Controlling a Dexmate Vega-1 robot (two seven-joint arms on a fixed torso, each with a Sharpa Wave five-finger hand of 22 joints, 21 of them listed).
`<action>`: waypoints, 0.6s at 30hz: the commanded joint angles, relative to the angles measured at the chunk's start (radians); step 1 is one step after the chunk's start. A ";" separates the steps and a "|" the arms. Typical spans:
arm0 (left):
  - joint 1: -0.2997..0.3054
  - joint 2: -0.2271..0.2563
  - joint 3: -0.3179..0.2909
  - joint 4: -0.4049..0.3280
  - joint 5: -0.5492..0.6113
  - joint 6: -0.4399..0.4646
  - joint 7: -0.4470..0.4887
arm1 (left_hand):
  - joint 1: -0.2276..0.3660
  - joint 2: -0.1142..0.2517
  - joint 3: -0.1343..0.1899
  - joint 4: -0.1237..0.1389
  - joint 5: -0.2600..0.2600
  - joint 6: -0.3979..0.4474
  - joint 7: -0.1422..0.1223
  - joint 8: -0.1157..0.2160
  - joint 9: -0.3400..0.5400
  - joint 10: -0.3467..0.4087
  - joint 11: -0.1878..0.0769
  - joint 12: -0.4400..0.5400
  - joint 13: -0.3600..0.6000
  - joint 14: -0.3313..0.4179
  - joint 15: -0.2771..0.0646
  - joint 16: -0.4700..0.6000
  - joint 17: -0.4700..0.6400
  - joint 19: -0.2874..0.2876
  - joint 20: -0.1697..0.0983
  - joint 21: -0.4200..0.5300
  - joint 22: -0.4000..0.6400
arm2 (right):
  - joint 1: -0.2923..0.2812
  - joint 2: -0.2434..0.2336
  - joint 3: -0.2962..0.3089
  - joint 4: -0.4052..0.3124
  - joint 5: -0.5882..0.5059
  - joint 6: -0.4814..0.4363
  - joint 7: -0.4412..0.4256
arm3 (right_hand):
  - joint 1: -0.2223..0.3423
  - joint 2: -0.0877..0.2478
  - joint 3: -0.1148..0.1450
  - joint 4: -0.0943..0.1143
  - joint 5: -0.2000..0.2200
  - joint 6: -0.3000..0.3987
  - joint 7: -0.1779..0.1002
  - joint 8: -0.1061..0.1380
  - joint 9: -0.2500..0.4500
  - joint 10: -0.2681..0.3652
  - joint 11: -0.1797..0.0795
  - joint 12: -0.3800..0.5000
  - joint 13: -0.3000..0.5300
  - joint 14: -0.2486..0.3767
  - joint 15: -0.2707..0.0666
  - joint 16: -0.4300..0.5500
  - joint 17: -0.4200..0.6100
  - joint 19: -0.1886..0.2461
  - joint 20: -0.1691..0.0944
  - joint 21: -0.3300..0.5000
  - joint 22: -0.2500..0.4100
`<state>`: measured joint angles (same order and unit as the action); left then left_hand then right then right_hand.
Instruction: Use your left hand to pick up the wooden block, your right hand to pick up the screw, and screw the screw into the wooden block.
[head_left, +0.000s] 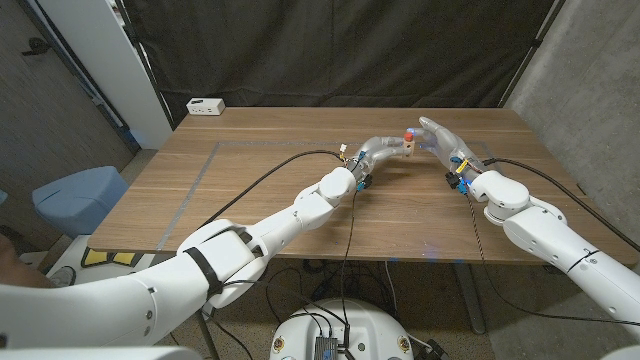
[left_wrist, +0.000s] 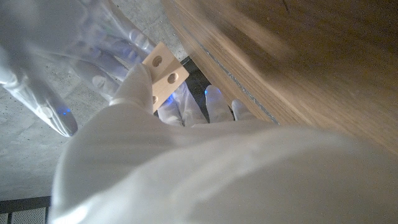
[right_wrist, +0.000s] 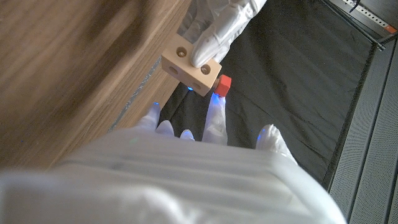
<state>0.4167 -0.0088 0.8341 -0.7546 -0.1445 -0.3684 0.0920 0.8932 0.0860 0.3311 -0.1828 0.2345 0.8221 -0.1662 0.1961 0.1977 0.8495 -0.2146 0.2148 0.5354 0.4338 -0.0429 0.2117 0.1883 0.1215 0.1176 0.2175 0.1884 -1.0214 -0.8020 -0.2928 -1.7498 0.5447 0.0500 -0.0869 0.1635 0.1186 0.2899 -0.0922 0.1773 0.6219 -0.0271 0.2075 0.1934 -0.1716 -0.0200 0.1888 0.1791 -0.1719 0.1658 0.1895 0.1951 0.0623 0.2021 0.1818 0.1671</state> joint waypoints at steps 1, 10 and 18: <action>0.002 0.001 0.000 -0.006 -0.001 0.004 -0.001 | 0.001 0.008 0.033 0.027 0.003 0.030 0.007 0.006 0.004 0.009 0.000 0.007 0.006 0.009 -0.050 0.002 0.002 0.003 -0.008 0.003 0.003 | -0.008 -0.006 0.004 -0.012 0.004 -0.005 -0.006 | -0.003 0.003 0.006 0.004 0.003 0.016 0.002 0.008 0.004 -0.011 -0.006 0.006 0.002 -0.084 -0.004 0.008 0.001 0.005 0.004 0.006 0.003; 0.009 0.005 0.000 -0.020 -0.002 0.011 0.000 | 0.001 0.008 0.033 0.027 0.003 0.029 0.006 0.005 0.004 0.010 0.000 0.007 0.006 0.009 -0.050 0.003 0.002 0.002 -0.008 0.002 0.003 | -0.021 -0.011 0.010 -0.020 0.001 -0.002 -0.016 | -0.001 0.005 0.009 0.002 0.004 0.040 0.000 0.014 0.004 0.005 -0.017 0.010 0.001 -0.075 -0.010 0.011 0.000 0.009 0.003 0.007 0.003; 0.011 0.007 0.000 -0.024 -0.001 0.014 0.002 | 0.000 0.008 0.033 0.027 0.003 0.028 0.007 0.005 0.004 0.010 0.000 0.007 0.006 0.009 -0.049 0.003 0.002 0.003 -0.008 0.003 0.003 | -0.030 -0.012 0.017 -0.030 0.005 -0.007 -0.025 | 0.000 0.005 0.011 0.001 0.004 0.052 0.002 0.016 0.004 0.014 -0.025 0.012 0.001 -0.070 -0.015 0.013 -0.001 0.014 0.003 0.009 0.003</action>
<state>0.4231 -0.0051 0.8342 -0.7693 -0.1455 -0.3620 0.0914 0.8930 0.0857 0.3311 -0.1828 0.2344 0.8222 -0.1662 0.1962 0.1972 0.8494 -0.2148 0.2148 0.5354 0.4338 -0.0429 0.2117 0.1882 0.1215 0.1176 0.2175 0.1883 -1.0377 -0.8097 -0.2857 -1.7670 0.5473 0.0466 -0.1010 0.1635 0.1187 0.2970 -0.0910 0.1773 0.6650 -0.0235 0.2194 0.1929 -0.1591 -0.0432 0.1965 0.1768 -0.1718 0.1548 0.1973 0.1905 0.0700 0.2019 0.1817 0.1671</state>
